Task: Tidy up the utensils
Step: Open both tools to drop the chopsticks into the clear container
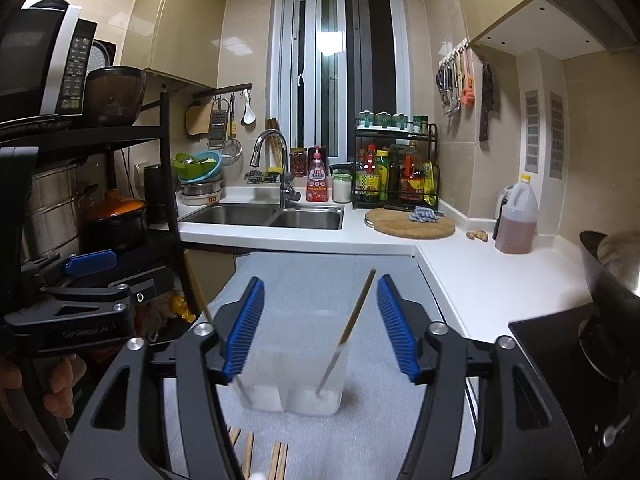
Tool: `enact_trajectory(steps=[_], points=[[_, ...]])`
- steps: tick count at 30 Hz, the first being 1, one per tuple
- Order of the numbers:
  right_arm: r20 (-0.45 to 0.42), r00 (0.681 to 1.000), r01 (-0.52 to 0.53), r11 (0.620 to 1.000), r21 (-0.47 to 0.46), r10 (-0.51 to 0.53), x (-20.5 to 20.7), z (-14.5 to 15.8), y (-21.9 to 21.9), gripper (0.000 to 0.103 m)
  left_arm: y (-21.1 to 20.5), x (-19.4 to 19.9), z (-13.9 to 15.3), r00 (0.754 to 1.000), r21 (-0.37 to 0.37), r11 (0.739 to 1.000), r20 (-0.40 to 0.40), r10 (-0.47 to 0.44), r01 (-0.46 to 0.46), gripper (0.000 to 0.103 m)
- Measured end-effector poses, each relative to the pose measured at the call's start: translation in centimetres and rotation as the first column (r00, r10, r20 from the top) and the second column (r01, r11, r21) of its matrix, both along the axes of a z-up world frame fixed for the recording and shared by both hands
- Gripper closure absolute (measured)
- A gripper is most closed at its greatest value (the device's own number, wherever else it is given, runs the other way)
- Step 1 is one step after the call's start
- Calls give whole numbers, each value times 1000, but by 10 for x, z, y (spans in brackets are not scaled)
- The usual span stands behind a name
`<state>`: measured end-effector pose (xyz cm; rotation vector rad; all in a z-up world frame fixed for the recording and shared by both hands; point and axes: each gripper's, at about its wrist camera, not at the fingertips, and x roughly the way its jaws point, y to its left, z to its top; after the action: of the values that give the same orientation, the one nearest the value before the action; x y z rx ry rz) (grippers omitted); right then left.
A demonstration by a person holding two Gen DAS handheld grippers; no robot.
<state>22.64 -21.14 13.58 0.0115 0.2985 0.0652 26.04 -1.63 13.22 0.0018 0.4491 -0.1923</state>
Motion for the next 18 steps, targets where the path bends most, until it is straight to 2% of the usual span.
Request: enact_trajectory(steps=[2,7,12,18], points=[[-23,1000,0,1000,8,0,-18,-9,3,28,3,-16,-7,1000,6,1000,-12,12,-12,13],[-100,995,-9,999,31,12,-59,-36,12,19,8,-54,-27,998,14,999,-53,35,-35,13],[-147,989,-3,1000,17,6,-99,-65,20,17,9,-94,-48,994,29,999,-101,49,-46,13],[-222,975,31,998,51,-19,-129,-93,13,17,11,-140,-69,988,62,996,-134,75,-67,13]])
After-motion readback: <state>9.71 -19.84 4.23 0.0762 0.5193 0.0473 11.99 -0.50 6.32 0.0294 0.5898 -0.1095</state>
